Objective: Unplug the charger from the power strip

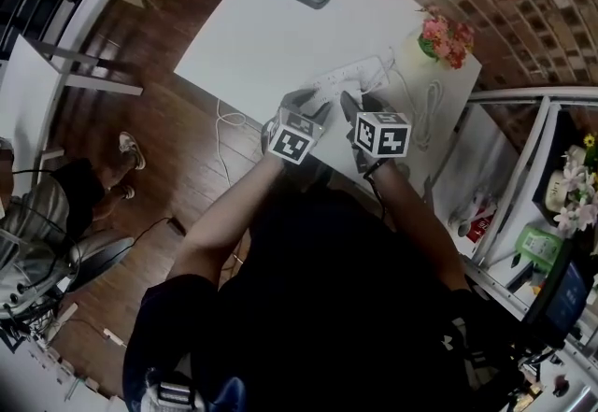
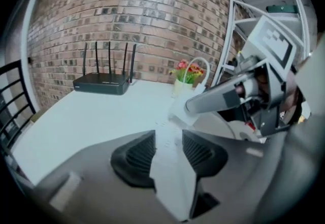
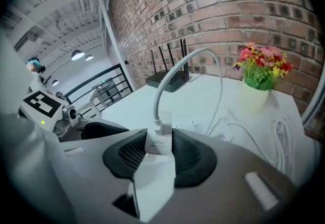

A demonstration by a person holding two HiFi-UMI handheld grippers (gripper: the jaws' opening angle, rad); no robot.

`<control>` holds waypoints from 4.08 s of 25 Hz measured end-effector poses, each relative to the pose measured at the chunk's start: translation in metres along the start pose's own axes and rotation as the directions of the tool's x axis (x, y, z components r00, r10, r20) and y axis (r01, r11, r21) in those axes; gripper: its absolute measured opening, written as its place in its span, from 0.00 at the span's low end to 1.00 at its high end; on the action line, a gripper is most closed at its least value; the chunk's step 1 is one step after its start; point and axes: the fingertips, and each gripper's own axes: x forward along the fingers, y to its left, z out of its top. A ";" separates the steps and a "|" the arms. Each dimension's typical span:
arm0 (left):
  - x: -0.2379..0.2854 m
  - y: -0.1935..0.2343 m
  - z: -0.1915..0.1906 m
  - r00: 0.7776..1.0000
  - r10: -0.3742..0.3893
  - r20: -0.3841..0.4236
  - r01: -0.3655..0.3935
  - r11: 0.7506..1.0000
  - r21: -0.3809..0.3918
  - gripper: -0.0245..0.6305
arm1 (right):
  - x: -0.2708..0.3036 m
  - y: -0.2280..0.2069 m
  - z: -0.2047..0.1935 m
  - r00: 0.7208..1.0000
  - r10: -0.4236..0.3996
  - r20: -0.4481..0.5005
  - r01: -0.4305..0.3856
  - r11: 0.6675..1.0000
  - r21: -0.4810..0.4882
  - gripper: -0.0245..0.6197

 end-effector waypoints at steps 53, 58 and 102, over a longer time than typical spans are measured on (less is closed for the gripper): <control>-0.063 -0.057 0.000 0.999 -0.047 0.028 0.052 0.973 -0.224 0.22 | -0.060 -0.116 -0.119 0.997 -0.018 0.078 -0.034 0.783 0.622 0.31; -0.060 -0.054 0.000 0.999 -0.047 0.023 0.051 0.974 -0.220 0.22 | -0.065 -0.124 -0.118 0.996 -0.077 0.044 0.037 0.812 0.583 0.35; -0.138 -0.087 0.090 0.925 -0.170 0.341 0.195 0.980 -0.039 0.16 | -0.164 0.025 0.014 0.925 0.021 0.379 -0.131 0.955 0.266 0.06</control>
